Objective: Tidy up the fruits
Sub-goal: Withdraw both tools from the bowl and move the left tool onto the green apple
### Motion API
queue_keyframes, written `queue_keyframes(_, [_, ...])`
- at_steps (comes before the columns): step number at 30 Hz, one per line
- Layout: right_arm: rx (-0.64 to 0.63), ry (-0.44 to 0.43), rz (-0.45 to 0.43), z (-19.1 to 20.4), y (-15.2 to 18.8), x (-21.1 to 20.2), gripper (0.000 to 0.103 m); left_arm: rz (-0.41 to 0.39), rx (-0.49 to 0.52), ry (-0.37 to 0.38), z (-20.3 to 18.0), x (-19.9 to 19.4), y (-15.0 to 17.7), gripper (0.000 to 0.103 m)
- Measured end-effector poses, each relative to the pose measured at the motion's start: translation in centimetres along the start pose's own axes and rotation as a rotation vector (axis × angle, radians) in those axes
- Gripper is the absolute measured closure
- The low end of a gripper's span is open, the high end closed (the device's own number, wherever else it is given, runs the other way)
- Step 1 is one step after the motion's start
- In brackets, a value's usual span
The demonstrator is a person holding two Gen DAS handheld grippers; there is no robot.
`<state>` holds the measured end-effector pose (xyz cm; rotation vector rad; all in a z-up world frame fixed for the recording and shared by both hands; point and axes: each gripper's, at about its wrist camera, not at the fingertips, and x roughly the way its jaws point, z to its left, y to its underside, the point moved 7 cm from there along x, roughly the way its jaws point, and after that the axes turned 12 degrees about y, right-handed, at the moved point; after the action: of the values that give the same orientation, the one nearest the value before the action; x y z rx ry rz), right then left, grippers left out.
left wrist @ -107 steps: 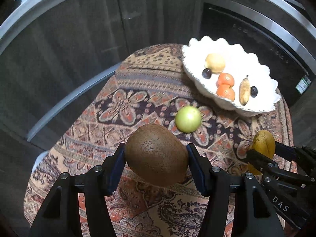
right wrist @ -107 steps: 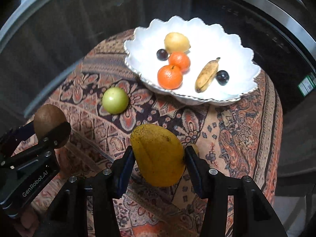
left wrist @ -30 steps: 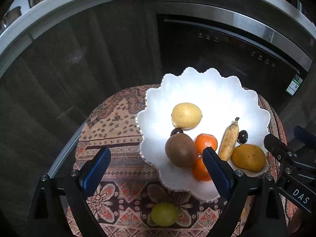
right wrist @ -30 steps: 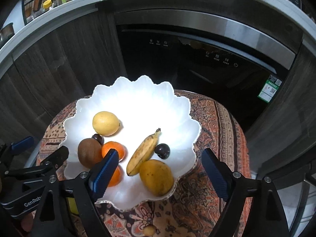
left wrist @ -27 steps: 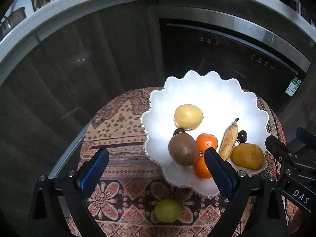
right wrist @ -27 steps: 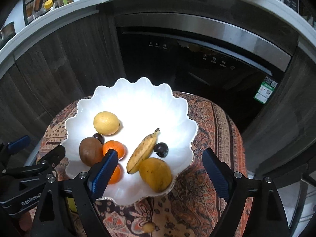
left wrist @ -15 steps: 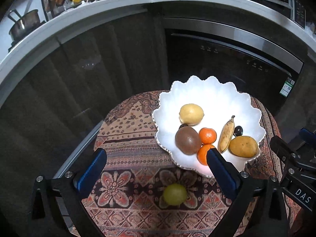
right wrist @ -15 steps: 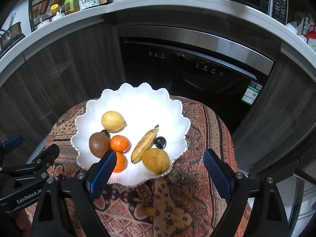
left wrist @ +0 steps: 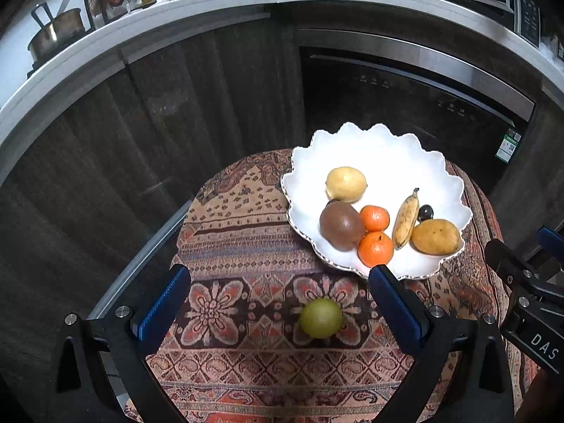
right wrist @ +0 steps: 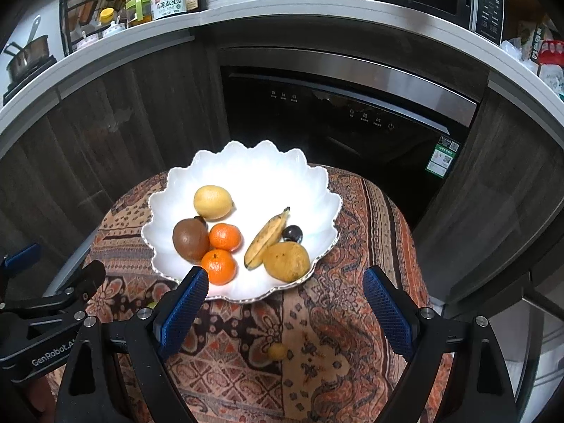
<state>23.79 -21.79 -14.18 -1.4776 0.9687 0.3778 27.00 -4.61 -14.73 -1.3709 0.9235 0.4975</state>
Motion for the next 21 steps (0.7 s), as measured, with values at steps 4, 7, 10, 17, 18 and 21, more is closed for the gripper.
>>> queue_keyframes(4, [-0.002,0.003,0.003,-0.1,0.8,0.2,0.013,0.005,0.013,-0.001,-0.3,0.3,0.7,0.0])
queue_keyframes(7, [-0.001,0.004,0.014,-0.3,1.5,0.7,0.013,0.014,0.02,0.006,-0.6,0.8,1.3,0.0])
queue_keyframes(10, [0.0,0.005,0.022,-0.5,2.3,1.1,0.013,0.024,0.027,0.01,-1.0,1.4,1.9,0.0])
queue_keyframes(17, [-0.002,0.01,0.04,-0.7,4.2,2.4,0.013,0.05,0.034,0.027,-1.6,3.1,3.4,0.001])
queue_keyframes(18, [0.0,0.012,0.044,-0.7,4.5,2.7,0.013,0.054,0.035,0.027,-1.7,3.4,3.7,0.001])
queue_keyframes(21, [-0.002,0.013,0.054,-0.6,5.2,3.4,0.013,0.073,0.038,0.028,-1.8,4.5,4.5,0.003])
